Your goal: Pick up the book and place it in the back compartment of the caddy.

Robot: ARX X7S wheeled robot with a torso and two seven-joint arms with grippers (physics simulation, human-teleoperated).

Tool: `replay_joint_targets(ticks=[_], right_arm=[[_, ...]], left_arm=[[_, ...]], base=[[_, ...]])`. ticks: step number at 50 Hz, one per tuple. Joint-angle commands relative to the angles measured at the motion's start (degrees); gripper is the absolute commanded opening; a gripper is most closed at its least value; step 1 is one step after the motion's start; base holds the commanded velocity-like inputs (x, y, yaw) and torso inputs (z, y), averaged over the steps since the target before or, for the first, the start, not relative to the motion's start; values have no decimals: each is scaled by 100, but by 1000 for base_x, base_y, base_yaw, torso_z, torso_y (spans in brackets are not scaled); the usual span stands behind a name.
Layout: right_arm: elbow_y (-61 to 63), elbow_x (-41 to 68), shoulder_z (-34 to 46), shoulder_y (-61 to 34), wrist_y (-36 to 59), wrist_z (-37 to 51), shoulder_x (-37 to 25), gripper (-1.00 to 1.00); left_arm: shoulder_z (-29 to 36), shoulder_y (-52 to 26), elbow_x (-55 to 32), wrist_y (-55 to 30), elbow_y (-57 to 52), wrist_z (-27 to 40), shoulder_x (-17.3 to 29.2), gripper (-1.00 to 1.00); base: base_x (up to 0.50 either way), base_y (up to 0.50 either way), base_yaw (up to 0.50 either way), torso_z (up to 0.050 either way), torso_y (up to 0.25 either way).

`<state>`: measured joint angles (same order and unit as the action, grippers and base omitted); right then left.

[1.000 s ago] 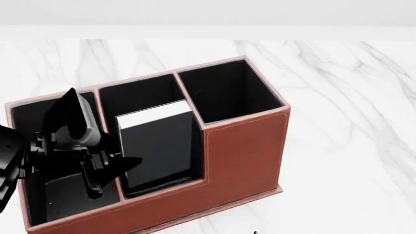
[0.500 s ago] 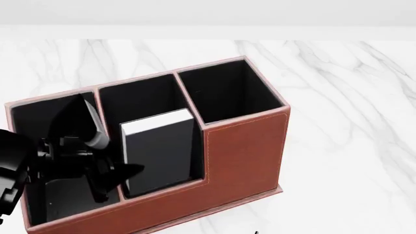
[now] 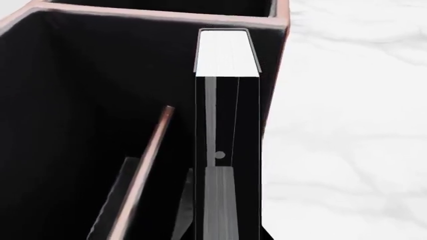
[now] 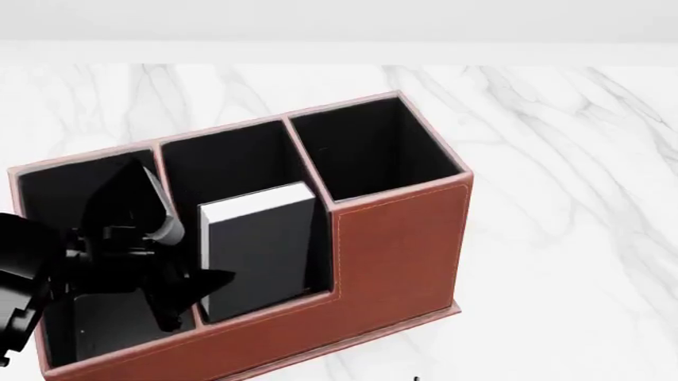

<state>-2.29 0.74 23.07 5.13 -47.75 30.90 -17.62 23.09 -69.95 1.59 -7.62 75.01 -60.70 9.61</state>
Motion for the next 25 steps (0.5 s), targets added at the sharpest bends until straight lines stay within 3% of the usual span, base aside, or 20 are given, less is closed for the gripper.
replay_joint_targets(ticks=[1, 25], right_arm=[[-50, -8, 33, -27, 0, 2, 1, 100], [-113, 28, 98, -78, 5, -3, -20, 100]], left_arm=[[-44, -136, -50, -84, -2, 256, -33, -100], [288, -162, -164, -98, -1, 513, -158, -100]], base=[[0, 0, 0, 0, 0], [0, 0, 0, 0, 0]])
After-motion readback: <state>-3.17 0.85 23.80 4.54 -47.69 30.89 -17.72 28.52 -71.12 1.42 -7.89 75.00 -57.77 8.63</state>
